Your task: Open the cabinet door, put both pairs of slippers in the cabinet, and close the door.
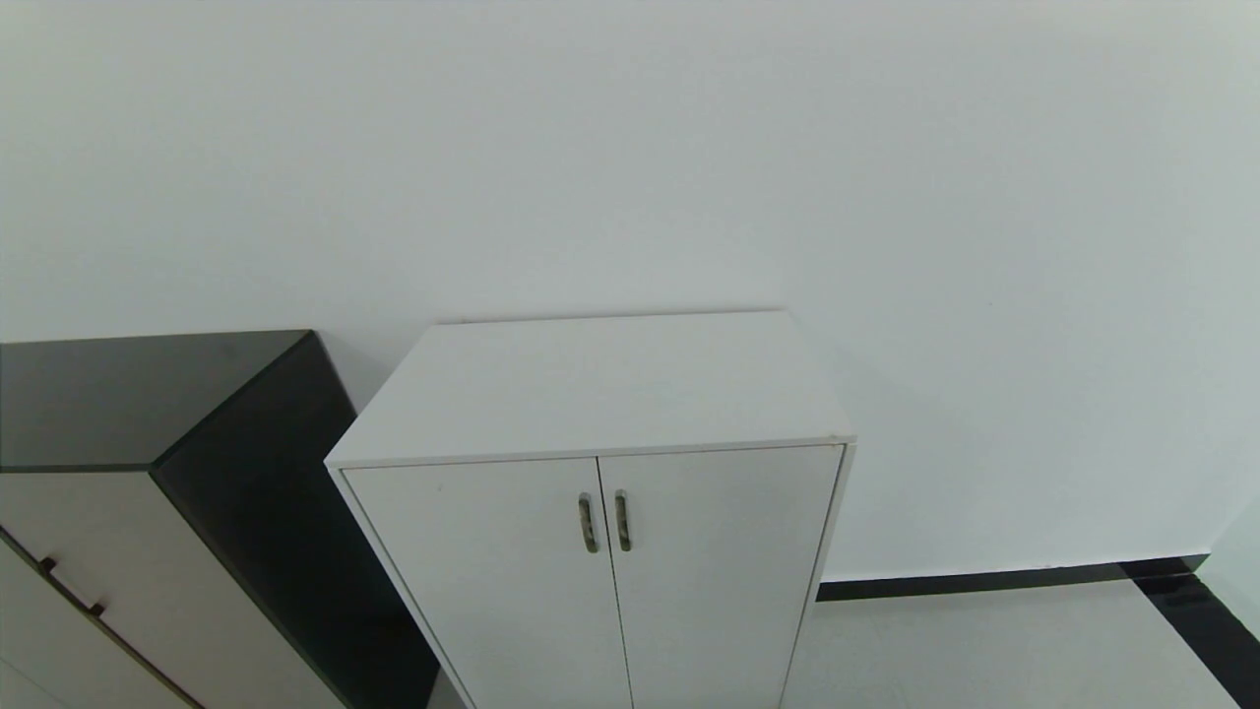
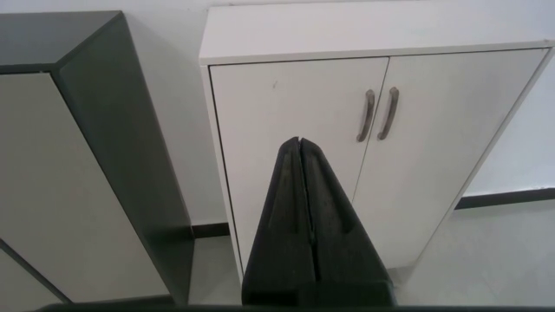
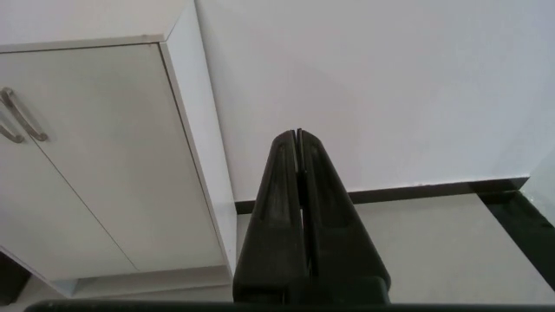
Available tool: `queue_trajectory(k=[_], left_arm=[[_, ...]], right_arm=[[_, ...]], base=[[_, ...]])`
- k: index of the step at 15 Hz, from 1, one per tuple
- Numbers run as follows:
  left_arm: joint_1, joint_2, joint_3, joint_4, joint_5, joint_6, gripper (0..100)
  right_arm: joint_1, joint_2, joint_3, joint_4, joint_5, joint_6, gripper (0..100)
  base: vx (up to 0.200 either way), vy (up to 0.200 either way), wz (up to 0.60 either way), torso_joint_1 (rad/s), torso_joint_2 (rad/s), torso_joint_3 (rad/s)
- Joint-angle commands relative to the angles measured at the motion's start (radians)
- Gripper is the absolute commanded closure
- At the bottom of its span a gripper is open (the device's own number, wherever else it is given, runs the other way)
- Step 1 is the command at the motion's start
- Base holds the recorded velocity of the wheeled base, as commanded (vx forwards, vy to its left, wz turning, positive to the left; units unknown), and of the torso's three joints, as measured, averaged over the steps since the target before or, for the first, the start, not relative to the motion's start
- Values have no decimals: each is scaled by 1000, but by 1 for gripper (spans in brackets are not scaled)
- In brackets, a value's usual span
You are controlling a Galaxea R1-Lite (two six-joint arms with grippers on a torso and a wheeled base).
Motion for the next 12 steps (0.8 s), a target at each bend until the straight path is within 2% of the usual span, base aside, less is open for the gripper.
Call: queue_trajectory(k=[1, 12], left_arm=[[0, 1, 0, 0, 0, 0, 100], [0, 1, 0, 0, 0, 0, 100]], right_arm=[[0, -1, 0, 2, -1, -1, 100], [0, -1, 0, 0, 1, -1, 100]], base=[[0, 0, 0, 0, 0, 0], [0, 0, 0, 0, 0, 0]])
